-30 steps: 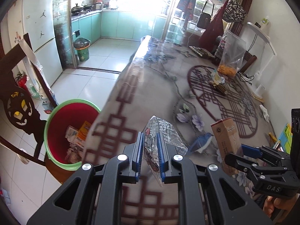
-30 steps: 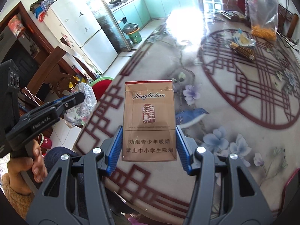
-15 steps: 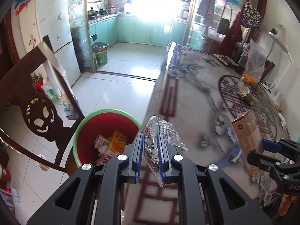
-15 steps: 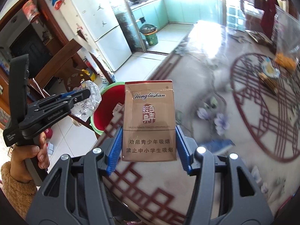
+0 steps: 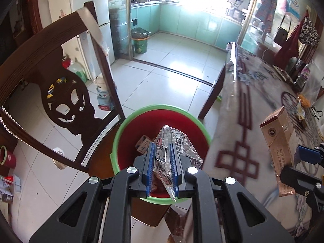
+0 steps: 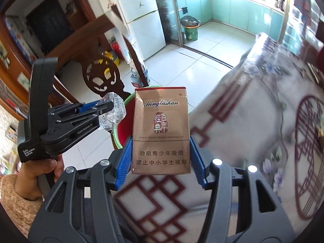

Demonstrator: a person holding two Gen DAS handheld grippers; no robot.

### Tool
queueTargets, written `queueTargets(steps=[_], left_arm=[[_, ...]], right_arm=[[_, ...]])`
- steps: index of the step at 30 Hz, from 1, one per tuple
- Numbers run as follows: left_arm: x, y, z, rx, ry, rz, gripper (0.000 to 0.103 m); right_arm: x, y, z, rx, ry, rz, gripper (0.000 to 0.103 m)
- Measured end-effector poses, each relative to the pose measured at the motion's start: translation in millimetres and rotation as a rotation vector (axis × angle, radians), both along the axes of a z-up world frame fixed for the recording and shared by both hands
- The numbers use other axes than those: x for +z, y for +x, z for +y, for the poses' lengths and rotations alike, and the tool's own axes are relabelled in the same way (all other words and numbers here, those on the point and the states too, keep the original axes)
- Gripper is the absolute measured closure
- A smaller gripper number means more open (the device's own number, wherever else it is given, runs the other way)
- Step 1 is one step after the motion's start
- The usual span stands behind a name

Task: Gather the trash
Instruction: 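Open both tools to drop the wrapper and cigarette pack into the bucket, then grasp the blue-white snack bag with the left tool while the right tool grasps the dark cigarette pack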

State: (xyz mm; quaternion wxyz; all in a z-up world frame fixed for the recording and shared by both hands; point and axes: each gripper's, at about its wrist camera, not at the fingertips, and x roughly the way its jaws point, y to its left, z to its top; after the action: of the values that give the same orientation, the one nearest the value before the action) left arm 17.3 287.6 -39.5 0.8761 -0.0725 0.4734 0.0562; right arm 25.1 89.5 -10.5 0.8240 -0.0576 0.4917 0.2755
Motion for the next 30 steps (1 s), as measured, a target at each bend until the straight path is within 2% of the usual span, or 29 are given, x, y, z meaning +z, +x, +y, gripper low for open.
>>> queueTargets(steps=[7,9,10,11,12,19,23,27,30], left_arm=[[-13,10,5,0.007,0.006,0.018,0.090],[-13,12,3,0.010,0.018,0.016,0.087],[-12,12,2,0.014,0.028,0.015,0.082],[-11,12,1,0.018,0.035,0.011,0.065],[-9,12,0,0.021,0.035,-0.004,0.049],[8,9,-13,0.000,0.061,-0.041,0.050],[21,8,-30,-0.025,0.047,-0.061,0.049],[38,7,-65,-0.083,-0.009,-0.100,0.047],[46,10,-107,-0.173,-0.050,-0.122,0.045]], right_arm=[[-15,7,16,0.013,-0.051,0.013,0.051],[-18,10,19,0.013,-0.046,0.011,0.050],[-19,11,19,0.011,-0.041,0.005,0.050],[-18,12,18,0.005,-0.032,-0.003,0.048],[-18,12,18,0.001,-0.027,-0.005,0.040],[-12,9,0,-0.018,-0.014,-0.027,0.039],[-10,1,-26,-0.047,-0.005,-0.031,0.039],[-8,-6,-73,-0.112,0.008,-0.047,0.039],[-9,-7,-126,-0.204,-0.014,-0.068,0.038]])
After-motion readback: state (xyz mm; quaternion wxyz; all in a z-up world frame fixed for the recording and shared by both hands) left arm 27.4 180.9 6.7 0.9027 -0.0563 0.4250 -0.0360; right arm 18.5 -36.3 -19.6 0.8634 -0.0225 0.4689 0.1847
